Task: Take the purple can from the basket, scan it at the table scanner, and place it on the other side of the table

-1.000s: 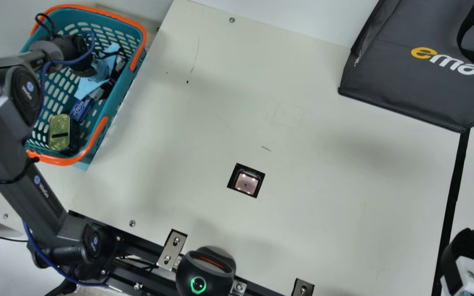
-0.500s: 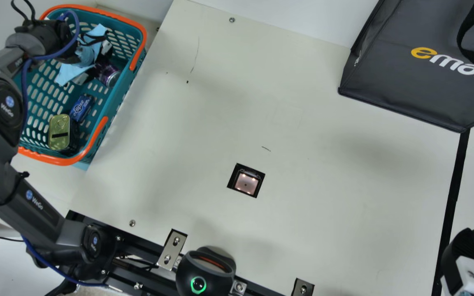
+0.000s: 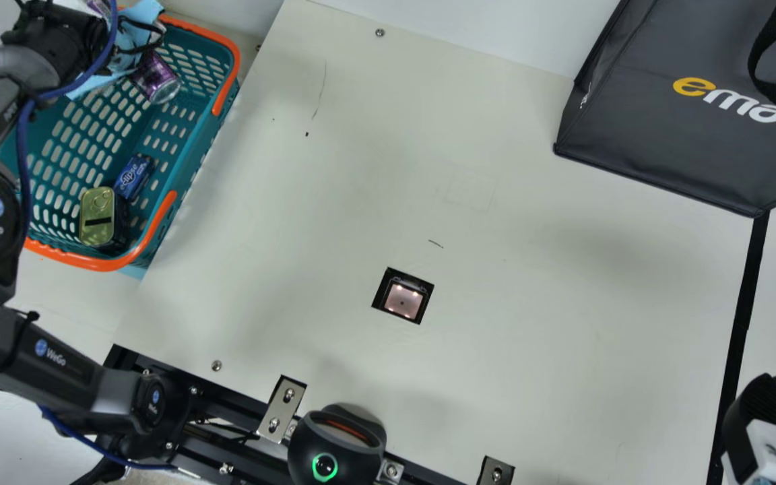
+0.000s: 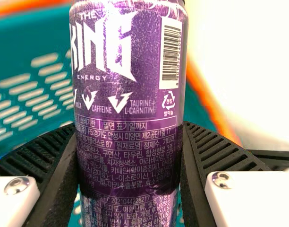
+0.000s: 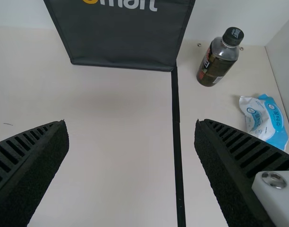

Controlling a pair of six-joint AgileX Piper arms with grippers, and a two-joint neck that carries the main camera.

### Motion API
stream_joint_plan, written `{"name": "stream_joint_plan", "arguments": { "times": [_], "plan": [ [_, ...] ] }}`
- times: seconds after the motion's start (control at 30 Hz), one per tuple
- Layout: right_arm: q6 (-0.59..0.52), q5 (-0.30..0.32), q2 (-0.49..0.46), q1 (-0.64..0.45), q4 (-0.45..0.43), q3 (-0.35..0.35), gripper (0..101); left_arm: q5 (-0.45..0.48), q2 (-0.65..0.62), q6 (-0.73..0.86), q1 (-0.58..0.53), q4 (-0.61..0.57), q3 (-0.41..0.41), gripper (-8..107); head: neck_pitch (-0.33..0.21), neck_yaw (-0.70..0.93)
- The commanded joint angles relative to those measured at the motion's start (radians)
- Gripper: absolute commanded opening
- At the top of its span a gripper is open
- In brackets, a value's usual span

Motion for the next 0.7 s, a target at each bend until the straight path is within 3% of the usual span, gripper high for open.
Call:
{"name": "stream_joint_plan", "arguments": {
  "times": [0.0, 0.27, 0.67],
  "plan": [
    [0.0, 0.0, 0.0, 0.0, 0.0, 0.0, 95, -0.008, -0.023, 0.01, -0.01, 0.016, -0.001, -8, -0.03, 0.004],
    [0.0, 0.0, 0.0, 0.0, 0.0, 0.0, 95, -0.04, -0.112, 0.151, -0.058, -0.041, 0.003, -8, -0.03, 0.004],
    [0.0, 0.001, 0.0, 0.0, 0.0, 0.0, 95, -0.137, -0.227, 0.509, -0.159, -0.274, 0.028, -8, -0.03, 0.004]
  ]
}}
